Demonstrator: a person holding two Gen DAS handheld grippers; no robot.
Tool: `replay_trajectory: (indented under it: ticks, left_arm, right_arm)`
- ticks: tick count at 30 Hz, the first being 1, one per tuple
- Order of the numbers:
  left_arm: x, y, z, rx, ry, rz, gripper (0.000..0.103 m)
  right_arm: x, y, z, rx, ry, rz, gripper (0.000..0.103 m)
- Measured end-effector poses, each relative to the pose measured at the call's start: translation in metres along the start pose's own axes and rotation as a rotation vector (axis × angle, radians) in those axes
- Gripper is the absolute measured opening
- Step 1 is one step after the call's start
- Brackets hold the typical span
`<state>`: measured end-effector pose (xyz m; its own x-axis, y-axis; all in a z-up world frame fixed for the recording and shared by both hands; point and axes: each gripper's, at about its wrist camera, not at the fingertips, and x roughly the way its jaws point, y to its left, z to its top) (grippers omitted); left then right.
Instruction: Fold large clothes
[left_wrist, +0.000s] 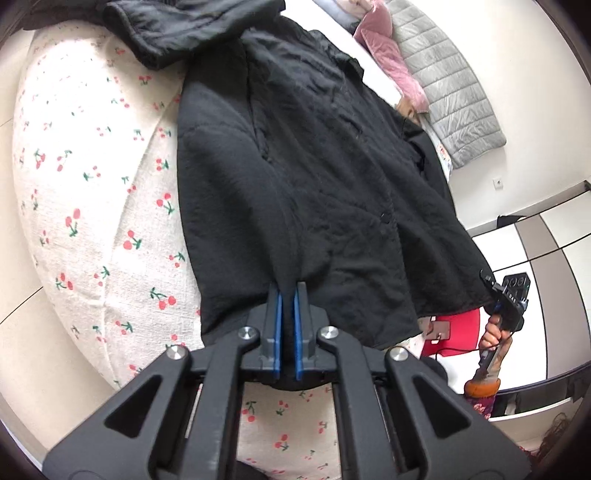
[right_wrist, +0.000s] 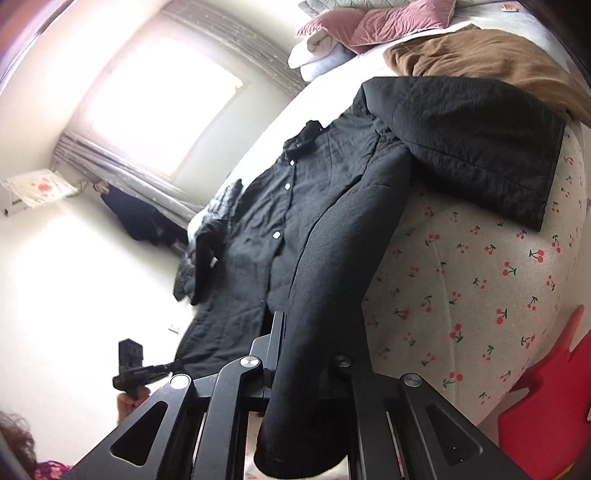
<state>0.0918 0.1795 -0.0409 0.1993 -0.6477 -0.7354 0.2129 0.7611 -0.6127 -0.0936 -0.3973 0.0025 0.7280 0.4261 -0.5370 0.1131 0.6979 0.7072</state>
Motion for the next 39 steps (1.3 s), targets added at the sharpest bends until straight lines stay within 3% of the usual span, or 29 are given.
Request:
replay_trajectory:
  ticks: [2, 4, 8, 10, 11, 12, 13, 14, 16, 19, 23, 27, 34, 37, 39]
  left_arm:
    - [-0.022, -0.005, 0.002, 0.005, -0.053, -0.004, 0.006]
    - [-0.039, -0.007, 0.0, 0.032, -0.065, 0.025, 0.006]
    - [-0.013, -0.005, -0.014, 0.148, 0.071, 0.242, 0.013]
    - [-0.001, 0.0, -0.024, 0.176, 0.119, 0.287, 0.021]
    - [-0.002, 0.003, -0.026, 0.183, 0.101, 0.294, 0.032]
    - [-0.006, 0.005, -0.025, 0.183, 0.07, 0.294, 0.041]
    - [-0.013, 0.007, -0.024, 0.174, 0.029, 0.301, 0.06]
    - [-0.021, 0.007, -0.022, 0.164, -0.018, 0.309, 0.067]
    - [-0.028, 0.004, -0.02, 0.182, -0.043, 0.283, 0.071]
    - [-0.017, 0.001, -0.025, 0.22, 0.006, 0.273, 0.074]
    - [0.011, 0.003, -0.033, 0.233, 0.064, 0.279, 0.074]
    - [0.018, 0.001, -0.045, 0.194, 0.102, 0.291, 0.074]
    - [0.012, -0.078, -0.079, 0.51, 0.048, 0.294, 0.074]
    - [0.023, -0.104, -0.086, 0.63, 0.041, 0.345, 0.075]
    - [0.03, -0.11, -0.085, 0.647, 0.051, 0.379, 0.075]
  right_arm:
    - [-0.015, 0.003, 0.0, 0.033, -0.02, 0.034, 0.008]
    - [-0.018, 0.006, -0.005, 0.032, -0.003, -0.014, 0.008]
    - [-0.008, -0.023, -0.02, -0.001, 0.077, -0.329, 0.011]
    - [0.006, -0.044, -0.028, -0.016, 0.123, -0.491, 0.03]
    - [0.01, -0.052, -0.031, -0.013, 0.129, -0.549, 0.034]
    - [0.009, -0.058, -0.034, -0.003, 0.118, -0.567, 0.038]
    - [0.006, -0.06, -0.036, 0.004, 0.096, -0.571, 0.043]
    - [0.001, -0.055, -0.036, 0.001, 0.077, -0.576, 0.045]
    - [-0.006, -0.038, -0.038, -0.054, 0.045, -0.592, 0.055]
    - [-0.008, -0.003, -0.049, -0.193, 0.035, -0.611, 0.07]
    - [-0.006, 0.017, -0.064, -0.304, 0.03, -0.687, 0.071]
    - [0.0, 0.042, -0.087, -0.423, 0.081, -0.646, 0.071]
    - [0.062, 0.08, -0.125, -0.541, 0.305, -0.441, 0.071]
    - [0.102, 0.094, -0.144, -0.611, 0.386, -0.418, 0.071]
    - [0.125, 0.102, -0.155, -0.663, 0.428, -0.41, 0.071]
